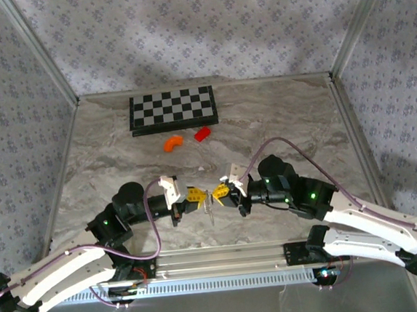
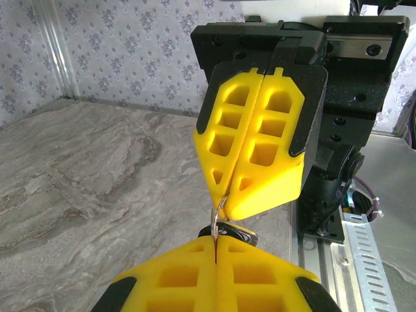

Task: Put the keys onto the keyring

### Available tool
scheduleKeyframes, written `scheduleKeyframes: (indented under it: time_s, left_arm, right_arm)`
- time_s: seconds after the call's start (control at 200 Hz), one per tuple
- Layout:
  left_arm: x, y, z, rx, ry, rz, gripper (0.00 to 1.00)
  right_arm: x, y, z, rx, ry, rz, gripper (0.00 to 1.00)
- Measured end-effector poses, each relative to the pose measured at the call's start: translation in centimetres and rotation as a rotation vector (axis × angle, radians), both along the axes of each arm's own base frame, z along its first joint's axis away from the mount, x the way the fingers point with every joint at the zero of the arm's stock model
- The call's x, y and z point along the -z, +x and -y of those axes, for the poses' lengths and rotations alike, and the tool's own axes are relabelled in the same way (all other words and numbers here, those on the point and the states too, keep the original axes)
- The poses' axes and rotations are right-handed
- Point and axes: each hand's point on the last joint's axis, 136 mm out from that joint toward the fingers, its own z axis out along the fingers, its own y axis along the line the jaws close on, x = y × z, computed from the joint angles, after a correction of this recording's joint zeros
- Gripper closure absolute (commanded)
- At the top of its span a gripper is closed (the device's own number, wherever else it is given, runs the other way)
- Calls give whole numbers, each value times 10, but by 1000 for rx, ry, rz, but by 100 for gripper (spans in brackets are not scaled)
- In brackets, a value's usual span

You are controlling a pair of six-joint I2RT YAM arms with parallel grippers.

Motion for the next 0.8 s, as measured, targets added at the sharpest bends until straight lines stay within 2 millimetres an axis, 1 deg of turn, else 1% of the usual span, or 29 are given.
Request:
scheduleKeyframes:
  time_s: [0.18, 0.49, 0.8]
  left_arm:
    - [0, 0, 0, 0, -1, 0, 100]
    - [-2, 0, 0, -1, -8, -3, 100]
    - [-4, -1, -1, -1, -16, 2, 100]
  right_arm:
    - [5, -2, 4, 11, 10, -13, 100]
    - [-3, -1, 2, 17, 50, -12, 100]
    - [-5, 0, 0, 21, 65, -19, 100]
